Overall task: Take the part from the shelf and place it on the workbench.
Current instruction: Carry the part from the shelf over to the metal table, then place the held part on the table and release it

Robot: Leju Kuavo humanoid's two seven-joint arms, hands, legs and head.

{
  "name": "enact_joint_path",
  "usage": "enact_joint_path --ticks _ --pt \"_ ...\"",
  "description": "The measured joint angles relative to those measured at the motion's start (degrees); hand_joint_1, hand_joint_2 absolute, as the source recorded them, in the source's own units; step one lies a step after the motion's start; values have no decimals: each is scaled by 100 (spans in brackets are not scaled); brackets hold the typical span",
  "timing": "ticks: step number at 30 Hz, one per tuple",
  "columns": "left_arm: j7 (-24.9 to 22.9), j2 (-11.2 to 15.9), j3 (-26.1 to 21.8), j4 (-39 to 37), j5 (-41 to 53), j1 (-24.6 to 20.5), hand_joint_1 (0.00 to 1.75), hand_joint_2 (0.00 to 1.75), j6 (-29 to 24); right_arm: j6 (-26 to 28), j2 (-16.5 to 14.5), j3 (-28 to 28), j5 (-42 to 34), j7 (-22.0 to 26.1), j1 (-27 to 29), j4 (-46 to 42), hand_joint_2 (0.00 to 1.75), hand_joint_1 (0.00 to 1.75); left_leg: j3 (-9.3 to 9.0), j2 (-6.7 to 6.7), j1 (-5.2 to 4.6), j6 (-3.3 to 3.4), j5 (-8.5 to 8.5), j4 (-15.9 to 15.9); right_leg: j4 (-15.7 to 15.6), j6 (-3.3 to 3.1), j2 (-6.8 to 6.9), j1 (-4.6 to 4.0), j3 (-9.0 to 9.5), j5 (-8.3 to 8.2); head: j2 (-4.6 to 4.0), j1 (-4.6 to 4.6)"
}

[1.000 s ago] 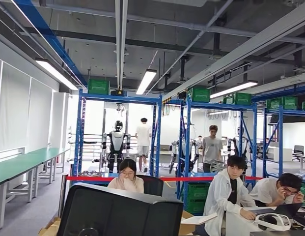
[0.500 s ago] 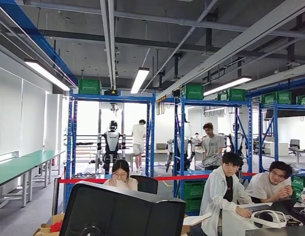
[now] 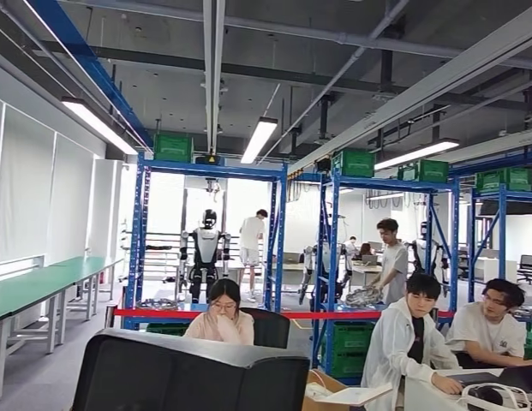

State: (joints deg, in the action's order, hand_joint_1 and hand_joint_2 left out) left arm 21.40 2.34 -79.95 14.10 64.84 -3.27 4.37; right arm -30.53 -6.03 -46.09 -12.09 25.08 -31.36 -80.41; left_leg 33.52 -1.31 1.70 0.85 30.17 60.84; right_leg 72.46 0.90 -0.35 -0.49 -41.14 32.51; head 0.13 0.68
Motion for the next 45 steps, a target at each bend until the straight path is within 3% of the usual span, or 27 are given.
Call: enact_joint_path --ticks 2,3,5,8,10,12,13,14,15,17,18,22,24,25,27,28,29,30,32,34,36,39,40,43,44,45 --pt "1 -14 0 -1 5 -5 0 175 1 -13 0 -4 -38 7 -31 1 175 175 -113 -33 6 -27 78 -21 -752 -72 -11 -51 239 -504 0 1" --pt "2 -26 0 -1 7 -10 0 175 1 -17 1 -4 -51 8 -46 2 175 175 -148 -43 13 -48 101 -41 -1012 -107 -18 -78 334 -634 2 2" --pt "4 -42 0 -1 8 -20 0 175 1 -20 0 -5 -62 8 -63 4 175 175 -178 -51 25 -98 120 -98 -1164 -166 -27 -113 397 -640 4 5" --pt "5 -45 0 -1 14 -28 0 175 4 -20 -18 -5 -70 8 -68 -3 175 175 -203 -6 8 -158 176 -116 -1420 -238 -1 -82 559 -597 2 6" --pt "7 -43 0 0 15 -34 0 175 3 -20 -32 -7 -74 10 -71 -2 175 175 17 40 -11 -164 354 318 -1567 -260 25 -55 707 -573 2 4" --pt "8 -36 0 0 14 -27 0 175 1 -20 -34 -9 -75 9 -65 14 175 175 473 48 -19 -184 545 1025 -1588 -279 33 -54 796 -509 1 3" --pt "7 -33 0 0 14 -17 0 175 1 -20 -33 -13 -74 8 -54 24 175 175 660 51 -14 -200 535 1239 -1587 -280 32 -54 841 -468 0 3" --pt "5 -31 0 0 14 -7 0 175 1 -20 -33 -16 -74 8 -45 31 175 175 752 56 -8 -217 407 1254 -1584 -274 28 -51 898 -420 0 3" --pt "4 -29 0 0 14 -2 0 175 1 -20 -33 -19 -74 8 -39 36 175 175 729 67 2 -235 164 1041 -1572 -259 25 -44 967 -363 0 4" --pt "5 -25 0 0 14 -6 0 175 1 -20 -35 -21 -74 8 -41 41 175 175 510 100 7 -263 -302 398 -1519 -200 25 -40 1085 -223 0 3" --pt "6 -24 0 0 14 -16 0 175 1 -20 -38 -23 -73 6 -45 44 175 175 409 114 0 -246 -388 159 -1480 -165 23 -45 1107 -162 1 5" --pt "7 -25 0 0 14 -18 0 175 1 -19 -41 -42 -71 3 -48 45 175 175 328 105 -21 -100 -269 -1 -1409 -81 22 -48 1097 -51 1 9" --pt "10 -23 0 0 14 -16 0 175 1 -20 -43 -44 -74 3 -54 34 175 175 280 99 -6 -42 -228 -13 -1153 -20 23 -31 988 82 0 9" --pt "12 -21 0 0 14 -17 0 175 1 -20 -42 -43 -76 3 -53 27 175 175 248 97 -5 -20 -202 -18 -844 10 23 -18 827 200 0 9" --pt "15 -16 0 0 15 -22 0 175 1 -20 -34 -43 -76 4 -36 20 175 175 176 97 -12 2 -139 -20 -27 39 24 4 321 437 0 9" --pt "17 -13 0 0 17 -23 0 175 1 -20 -30 -44 -73 8 -21 19 175 175 132 95 -17 5 -103 -20 262 35 24 7 97 456 0 9" --pt "19 -11 0 0 21 -23 0 175 1 -19 -26 -44 -63 14 -11 14 175 175 82 89 -22 4 -65 -20 349 18 22 3 -36 359 0 9" --pt "21 -10 0 0 26 -24 0 175 1 -17 -24 -44 -48 20 -9 -1 175 175 23 82 -26 1 -24 -21 193 -10 20 -9 -54 144 0 9" --pt "24 -16 0 -1 36 -27 0 175 1 -14 -25 -42 -14 29 -35 -54 175 175 -97 65 -18 -18 58 -35 -561 -95 10 -64 162 -402 0 8" --pt "32 -32 1 -1 48 -44 0 175 1 -14 -31 -38 5 31 -84 -107 175 175 -159 51 1 -56 104 -62 -1105 -179 -2 -130 352 -684 2 9" --pt "47 -44 3 0 74 -56 0 175 1 -10 -44 -35 44 21 -137 -165 175 175 -175 46 14 -105 108 -114 -1207 -231 -4 -161 382 -684 4 13" --pt "65 -42 9 0 124 -77 0 175 -1 164 -111 -33 328 -38 -268 -272 175 175 -168 64 -5 -153 225 -51 -1482 -279 17 -104 553 -666 5 13" --pt "64 -38 13 0 131 -90 0 175 -3 276 -137 -34 493 -68 -336 -287 175 175 -65 69 -11 -161 338 171 -1563 -289 27 -83 620 -658 4 12" --pt "44 -24 21 0 140 -101 0 175 -18 663 -178 -54 1106 -179 -531 -253 175 175 523 73 -10 -209 638 1161 -1579 -305 36 -78 699 -604 2 10" --pt "27 -22 24 0 145 -95 0 175 -20 821 -190 -67 1353 -230 -598 -215 175 175 649 75 -3 -231 594 1287 -1573 -303 32 -74 720 -581 2 10" --pt "12 -22 27 0 150 -94 0 175 -22 1002 -209 -83 1622 -291 -683 -157 175 175 675 78 9 -256 437 1201 -1556 -293 25 -67 743 -552 1 10"
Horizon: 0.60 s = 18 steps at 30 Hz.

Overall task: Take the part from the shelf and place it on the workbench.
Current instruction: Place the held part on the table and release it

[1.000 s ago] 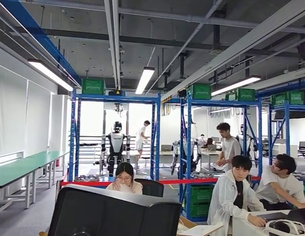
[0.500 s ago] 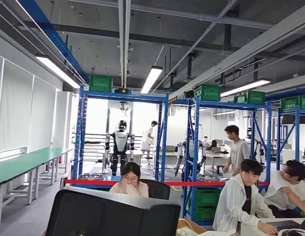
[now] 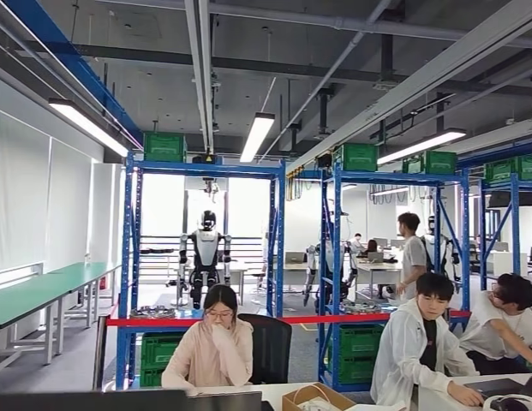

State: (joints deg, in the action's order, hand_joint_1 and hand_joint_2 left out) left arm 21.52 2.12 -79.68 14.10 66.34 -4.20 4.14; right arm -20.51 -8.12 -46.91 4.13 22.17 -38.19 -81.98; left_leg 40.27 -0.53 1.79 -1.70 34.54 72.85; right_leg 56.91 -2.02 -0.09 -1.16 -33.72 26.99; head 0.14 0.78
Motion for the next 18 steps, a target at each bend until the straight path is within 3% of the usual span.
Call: enact_joint_path --ticks 2,4,7,9,11,13,14,15,16,18 --pt "-31 -3 5 -1 12 -14 0 175 -6 402 -48 -26 590 -142 -227 169 175 175 -190 17 29 -54 -455 -622 83 50 -12 21 32 92 -1 1" --pt "-54 -18 9 -4 22 -44 0 175 -14 806 -108 -40 1242 -282 -493 407 175 175 -364 28 33 -42 -667 -1110 215 112 -21 15 0 183 -1 1" --pt "-80 -36 16 -7 40 -56 0 175 -26 1223 -184 -43 2047 -478 -807 805 175 175 -371 18 8 73 -646 -1160 275 159 -23 5 -44 219 -1 7" --pt "-87 -46 22 -7 65 -59 0 175 -24 1450 -225 -10 2465 -619 -981 1073 175 175 -380 14 14 128 -648 -1167 424 208 -18 21 -100 330 -1 7" --pt "-86 -50 36 -7 96 -68 0 175 -17 1715 -260 68 2939 -781 -1163 1361 175 175 -398 14 21 169 -641 -1173 991 264 -14 43 -361 617 -1 7" --pt "-80 -50 61 -7 131 -72 0 175 -4 2033 -276 188 3536 -1002 -1308 1675 175 175 -417 12 12 190 -628 -1173 1740 285 -13 62 -752 879 -1 7" --pt "-77 -50 75 -7 148 -70 0 175 2 2194 -276 262 3875 -1135 -1360 1823 175 175 -429 7 4 200 -620 -1173 1931 276 -14 63 -875 883 -1 7" --pt "-73 -50 89 -7 169 -69 0 175 5 2345 -276 342 4223 -1277 -1406 1952 175 175 -443 0 -3 207 -612 -1173 1897 254 -15 58 -897 777 -1 7" --pt "-69 -51 102 -7 184 -68 0 175 6 2481 -277 428 4581 -1429 -1453 2061 175 175 -459 -10 -10 214 -604 -1175 1645 218 -17 43 -817 578 -1 7" --pt "-56 -70 133 -7 204 -73 0 175 9 2683 -276 616 5214 -1707 -1550 2220 175 175 -481 -27 -15 215 -595 -1191 827 120 -21 -19 -483 145 -1 7"
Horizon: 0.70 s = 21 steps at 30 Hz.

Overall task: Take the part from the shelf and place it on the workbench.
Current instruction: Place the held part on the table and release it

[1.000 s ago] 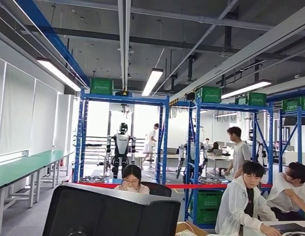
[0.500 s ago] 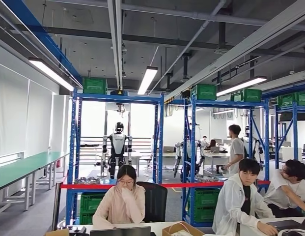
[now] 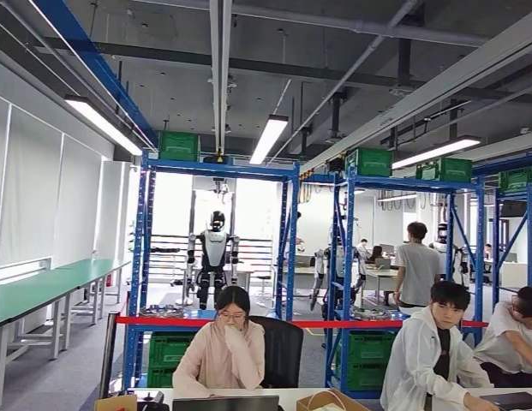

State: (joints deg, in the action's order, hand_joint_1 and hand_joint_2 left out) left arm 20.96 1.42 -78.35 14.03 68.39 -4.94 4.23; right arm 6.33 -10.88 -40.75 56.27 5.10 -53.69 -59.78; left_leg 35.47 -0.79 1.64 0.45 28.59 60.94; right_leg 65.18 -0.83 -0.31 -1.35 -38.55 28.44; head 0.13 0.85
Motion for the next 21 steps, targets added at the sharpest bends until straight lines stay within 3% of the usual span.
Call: enact_joint_path --ticks 2,6,8,10,11,12,14,16,17,21 --pt "11 -25 26 0 3 2 0 175 2 137 5 205 493 -248 -83 135 175 175 -6 -7 11 -23 -8 -33 -504 -68 0 -60 208 -177 2 -1" --pt "19 -38 46 0 21 19 0 175 -1 350 97 713 1407 -616 -135 374 175 175 -24 3 5 -94 34 -64 -764 -108 33 -44 338 -219 2 -4" --pt "19 -42 56 0 40 25 0 175 -6 418 149 1028 1679 -637 -133 488 175 175 143 18 -11 -106 279 331 -890 -117 56 -7 420 -266 1 -6" --pt "16 -41 65 0 63 26 0 175 -19 484 214 1334 1859 -614 -89 627 175 175 484 21 -15 -134 559 1014 -901 -125 57 -3 433 -264 0 -7" --pt "15 -40 70 0 73 31 0 175 -26 508 248 1475 1925 -573 -40 704 175 175 611 23 -6 -154 601 1238 -897 -121 57 -1 435 -256 0 -7" --pt "14 -39 76 0 84 37 0 175 -30 534 280 1605 1985 -516 18 788 175 175 649 26 6 -178 535 1265 -885 -110 55 5 436 -244 0 -7" --pt "15 -39 97 0 101 41 0 175 -32 599 324 1817 2074 -397 139 960 175 175 429 39 46 -233 150 720 -810 -66 41 32 432 -190 0 -7" --pt "26 -46 120 0 114 22 0 175 -31 698 338 1954 2144 -298 240 1124 175 175 149 48 48 -243 -89 135 -670 1 22 36 386 -109 1 -1" --pt "35 -49 130 0 122 14 0 175 -30 751 339 2000 2176 -263 290 1200 175 175 88 50 40 -221 -101 9 -614 28 15 33 362 -79 2 2" --pt "81 -60 184 0 176 6 0 175 -4 928 338 2081 2357 -133 493 1518 175 175 68 38 21 -80 -69 -14 -520 100 13 51 327 6 0 4"
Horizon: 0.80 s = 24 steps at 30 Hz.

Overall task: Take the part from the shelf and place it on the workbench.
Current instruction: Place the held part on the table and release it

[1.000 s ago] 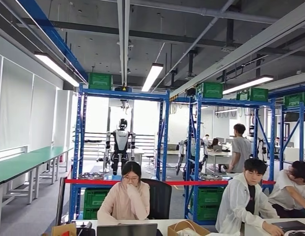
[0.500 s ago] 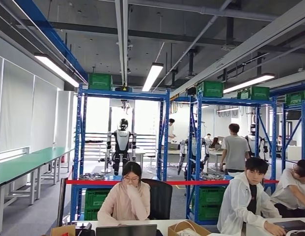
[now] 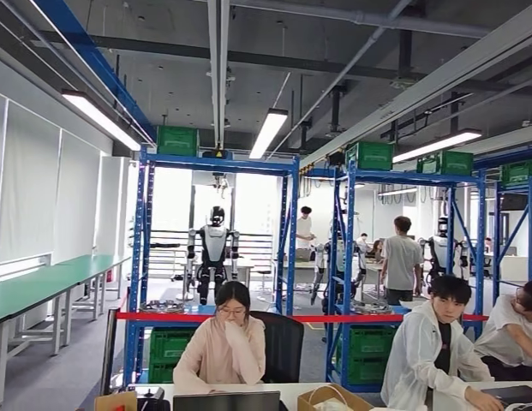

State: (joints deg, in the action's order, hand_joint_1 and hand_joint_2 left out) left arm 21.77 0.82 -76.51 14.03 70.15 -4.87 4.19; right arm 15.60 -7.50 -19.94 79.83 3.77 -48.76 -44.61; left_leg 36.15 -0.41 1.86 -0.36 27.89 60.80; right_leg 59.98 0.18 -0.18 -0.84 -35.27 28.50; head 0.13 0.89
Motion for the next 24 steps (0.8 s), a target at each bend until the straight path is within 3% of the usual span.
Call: enact_joint_path --ticks 2,4,5,6,7,9,11,14,16,17,20,21,22,24 --pt "21 -8 24 0 18 -9 0 175 13 131 -4 -2 157 33 90 178 175 175 -16 0 12 50 0 -11 409 60 1 27 -170 250 0 1" --pt "30 -8 36 0 22 -16 0 175 17 266 -13 -11 310 37 201 367 175 175 -26 0 11 76 11 -10 1177 102 2 55 -535 578 0 1" --pt "31 -8 37 0 25 -15 0 175 17 313 -18 -18 381 33 267 454 175 175 -30 -2 11 80 15 -10 1472 111 2 65 -693 657 0 1" --pt "31 -8 39 0 27 -14 0 175 17 352 -25 -29 453 26 333 529 175 175 -36 -5 10 83 20 -10 1572 112 2 70 -764 628 0 1" --pt "31 -8 41 0 30 -14 0 175 16 389 -32 -46 520 19 390 591 175 175 -44 -9 10 82 25 -10 1437 104 1 74 -726 494 0 1" --pt "34 -8 53 0 46 -19 0 175 14 478 -47 -95 641 6 462 679 175 175 -63 -17 11 72 39 -15 677 70 -2 74 -405 86 0 1" --pt "44 -9 76 0 69 -23 0 175 11 589 -58 -141 723 0 487 738 175 175 -67 -20 4 41 45 -27 80 34 -8 48 -140 -126 1 0" --pt "67 -11 110 0 109 -7 0 175 -5 741 -63 -202 830 -3 544 797 175 175 -80 -20 13 -55 41 -79 -74 -33 -12 22 -76 -139 1 -1" --pt "85 -15 129 0 131 0 0 175 -29 804 -67 -248 890 0 590 808 175 175 -57 -10 14 -95 148 11 -163 -109 -4 35 -29 -179 0 -1" --pt "97 -16 138 0 137 -1 0 175 -42 829 -72 -269 916 4 606 811 175 175 24 -5 8 -98 283 209 -200 -140 1 42 -5 -195 0 -2" --pt "144 -19 166 0 171 4 0 175 -67 887 -78 -317 981 41 677 846 175 175 494 -2 -22 -105 740 1231 -207 -171 6 13 9 -190 0 -2" --pt "162 -19 174 0 187 9 0 175 -69 902 -77 -335 996 54 714 865 175 175 579 -1 -27 -109 755 1398 -205 -175 5 5 11 -187 0 -2" --pt "178 -19 181 0 204 13 0 175 -69 918 -76 -359 1006 68 749 883 175 175 555 -1 -29 -109 657 1337 -200 -176 1 1 16 -183 0 -2" --pt "211 -18 199 0 230 8 0 175 -69 963 -77 -412 1018 94 794 908 175 175 257 3 -28 -100 273 687 -174 -163 -8 0 22 -162 0 -2"
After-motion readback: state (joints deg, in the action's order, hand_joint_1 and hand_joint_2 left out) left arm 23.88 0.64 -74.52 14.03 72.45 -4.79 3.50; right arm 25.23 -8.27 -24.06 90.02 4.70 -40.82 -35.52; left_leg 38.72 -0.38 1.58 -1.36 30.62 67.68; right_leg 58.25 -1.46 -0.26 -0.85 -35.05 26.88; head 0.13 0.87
